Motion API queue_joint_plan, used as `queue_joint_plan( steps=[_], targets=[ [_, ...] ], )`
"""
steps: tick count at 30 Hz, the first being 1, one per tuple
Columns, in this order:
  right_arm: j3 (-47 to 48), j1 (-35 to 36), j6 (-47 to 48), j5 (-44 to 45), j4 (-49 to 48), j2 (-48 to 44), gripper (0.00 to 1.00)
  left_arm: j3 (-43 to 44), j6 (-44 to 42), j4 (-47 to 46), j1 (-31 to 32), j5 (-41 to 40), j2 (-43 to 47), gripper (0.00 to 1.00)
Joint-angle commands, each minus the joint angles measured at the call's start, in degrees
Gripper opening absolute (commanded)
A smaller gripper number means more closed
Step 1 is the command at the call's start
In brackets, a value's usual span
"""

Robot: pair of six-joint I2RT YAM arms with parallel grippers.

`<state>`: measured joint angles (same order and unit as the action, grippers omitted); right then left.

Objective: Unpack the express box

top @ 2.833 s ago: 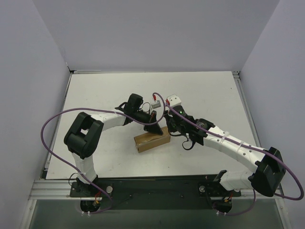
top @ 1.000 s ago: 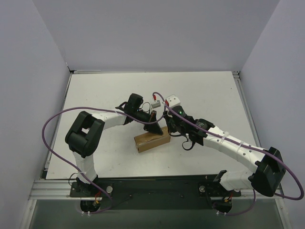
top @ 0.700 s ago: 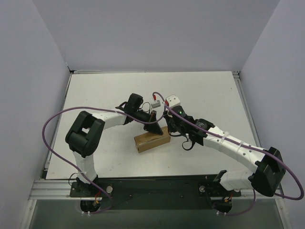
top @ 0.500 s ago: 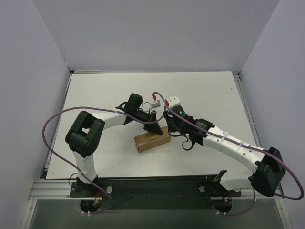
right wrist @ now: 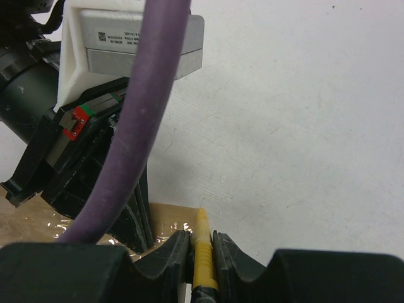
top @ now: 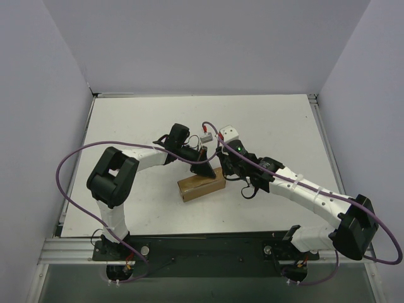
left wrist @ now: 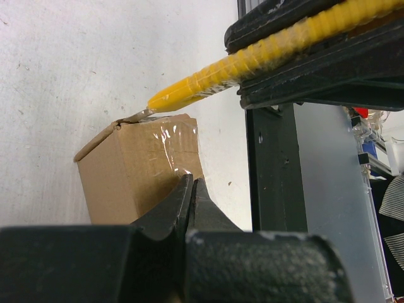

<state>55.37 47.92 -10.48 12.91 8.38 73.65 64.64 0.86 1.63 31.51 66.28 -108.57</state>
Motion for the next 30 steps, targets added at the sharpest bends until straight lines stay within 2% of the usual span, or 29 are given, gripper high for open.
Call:
queue_joint_plan(
  steps=[1,9,30],
  targets=[
    [0.52,-0.55,0.02,0.63,-0.29,0.09,0.0,-1.18,-3.76,3.47,-0.39,-9.86,-3.22,0.0],
    [1.58,-0.2,1.78,2.74,-0.82,-0.61,0.0,-0.31,-3.68,3.56,-0.39,-9.68,-3.92,0.0],
    [0.61,-0.9,0.72,0.62,-0.21,0.27,0.0,-0.48,-3.85,3.82,-0.48,-9.59,-4.01,0.0]
  ],
)
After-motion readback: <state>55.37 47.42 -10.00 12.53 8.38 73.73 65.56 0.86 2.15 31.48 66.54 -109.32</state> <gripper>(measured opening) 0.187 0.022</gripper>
